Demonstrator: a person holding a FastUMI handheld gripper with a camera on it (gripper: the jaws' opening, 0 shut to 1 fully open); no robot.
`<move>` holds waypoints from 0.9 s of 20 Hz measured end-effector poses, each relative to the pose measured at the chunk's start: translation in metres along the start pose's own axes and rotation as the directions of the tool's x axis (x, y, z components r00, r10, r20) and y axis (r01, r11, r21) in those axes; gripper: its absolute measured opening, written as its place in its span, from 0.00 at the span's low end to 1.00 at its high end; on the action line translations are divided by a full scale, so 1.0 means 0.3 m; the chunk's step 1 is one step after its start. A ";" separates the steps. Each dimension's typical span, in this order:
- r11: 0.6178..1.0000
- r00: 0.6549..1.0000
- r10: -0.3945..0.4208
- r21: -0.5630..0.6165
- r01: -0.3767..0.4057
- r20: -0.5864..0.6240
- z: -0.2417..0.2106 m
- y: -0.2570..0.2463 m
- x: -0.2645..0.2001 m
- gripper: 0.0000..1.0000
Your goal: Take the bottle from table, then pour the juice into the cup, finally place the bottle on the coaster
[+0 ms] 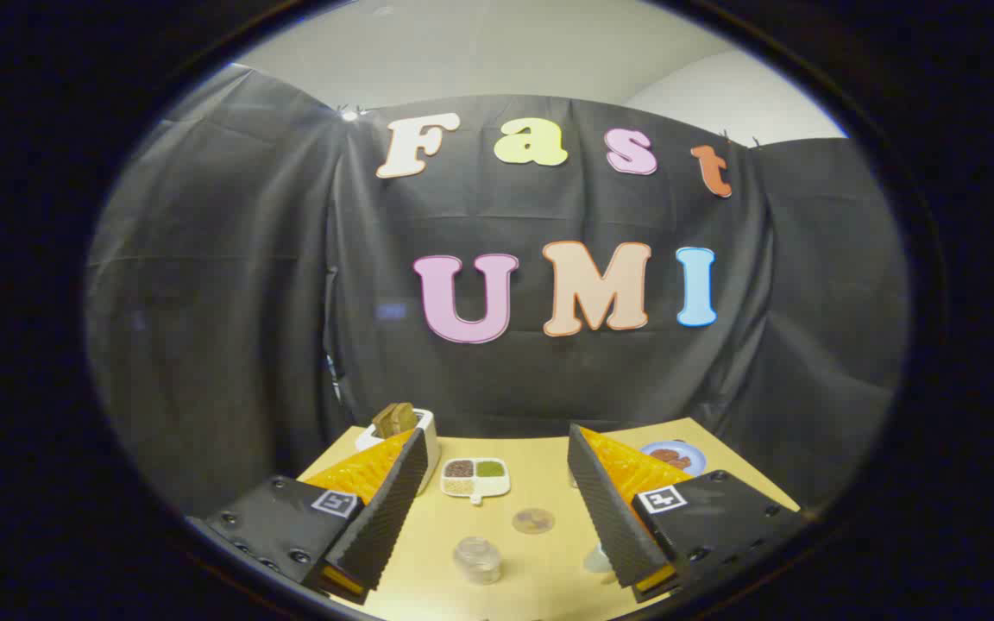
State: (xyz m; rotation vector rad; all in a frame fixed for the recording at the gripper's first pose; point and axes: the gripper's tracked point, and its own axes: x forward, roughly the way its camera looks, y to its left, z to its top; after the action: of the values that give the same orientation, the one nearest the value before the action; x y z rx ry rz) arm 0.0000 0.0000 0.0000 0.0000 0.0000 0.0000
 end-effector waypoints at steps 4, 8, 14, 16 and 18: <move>0.998 0.998 0.058 -0.003 -0.058 0.009 -0.019 0.096 -0.052 1.00; 0.995 0.995 0.102 -0.006 -0.102 -0.006 -0.065 0.163 -0.119 1.00; 0.993 0.992 0.103 -0.041 -0.106 -0.067 -0.212 0.200 -0.207 1.00; 0.991 0.989 0.118 -0.045 -0.122 -0.095 -0.274 0.226 -0.243 1.00; 0.990 0.985 0.126 -0.044 -0.131 -0.115 -0.333 0.238 -0.257 1.00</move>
State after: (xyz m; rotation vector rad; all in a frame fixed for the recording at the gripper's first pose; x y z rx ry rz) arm -0.0771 0.0714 -0.0999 -0.0516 0.1128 0.1291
